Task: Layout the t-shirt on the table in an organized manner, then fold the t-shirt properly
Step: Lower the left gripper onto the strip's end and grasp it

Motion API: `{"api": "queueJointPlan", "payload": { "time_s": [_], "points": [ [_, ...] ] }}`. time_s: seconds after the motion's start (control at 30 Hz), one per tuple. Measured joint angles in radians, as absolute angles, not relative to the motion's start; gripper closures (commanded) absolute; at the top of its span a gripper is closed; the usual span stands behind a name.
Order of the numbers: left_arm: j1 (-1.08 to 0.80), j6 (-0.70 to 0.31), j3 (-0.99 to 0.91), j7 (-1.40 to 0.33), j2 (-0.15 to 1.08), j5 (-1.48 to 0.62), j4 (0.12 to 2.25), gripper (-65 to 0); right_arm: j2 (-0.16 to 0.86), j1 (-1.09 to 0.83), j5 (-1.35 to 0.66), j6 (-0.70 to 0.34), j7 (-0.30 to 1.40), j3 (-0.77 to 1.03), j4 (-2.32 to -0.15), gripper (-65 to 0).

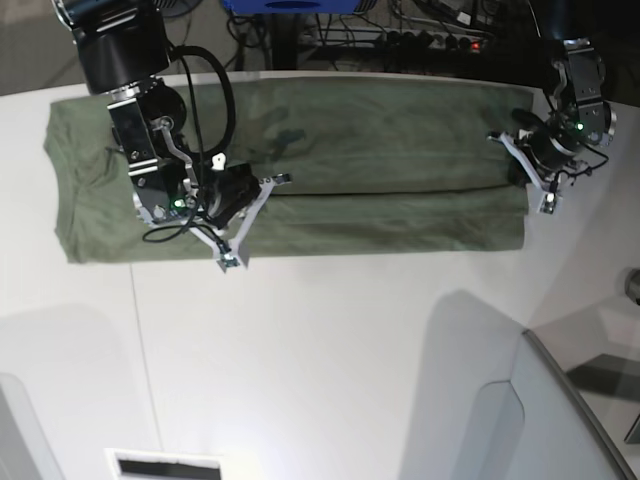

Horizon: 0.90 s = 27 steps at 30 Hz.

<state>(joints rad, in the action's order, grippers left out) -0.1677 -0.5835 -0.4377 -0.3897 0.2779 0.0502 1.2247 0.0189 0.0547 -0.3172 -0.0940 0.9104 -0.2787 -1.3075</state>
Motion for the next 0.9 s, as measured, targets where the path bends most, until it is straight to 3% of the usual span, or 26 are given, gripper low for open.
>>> {"api": "queueJointPlan", "payload": {
  "time_s": [0.4,0.53,0.63,0.73,0.9],
  "points": [
    [-0.082,-0.599,-0.436,-0.392,0.352,0.048,1.219,0.0,0.019,0.055,-0.317,-0.094,0.909,-0.279,-1.307,-1.5],
    [-0.001,-0.583,-0.351,-0.576,0.428,0.049,1.158,0.0,0.019,0.055,-0.318,-0.094,0.908,-0.279,-1.307,-1.5],
    [0.011,-0.583,-0.309,-0.599,0.435,0.044,1.184,0.0,0.018,0.055,-0.317,-0.094,0.908,-0.279,-1.307,-1.5],
    [0.008,-0.6,-0.295,-0.599,0.422,0.03,1.213,-8.1,0.019,0.055,-0.316,-0.094,0.908,-0.279,-1.307,-1.5],
    [0.012,-0.598,-0.298,-0.603,0.417,0.045,1.213,-8.9,0.019,0.055,-0.317,-0.094,0.908,-0.279,-1.307,-1.5]
  ]
}}
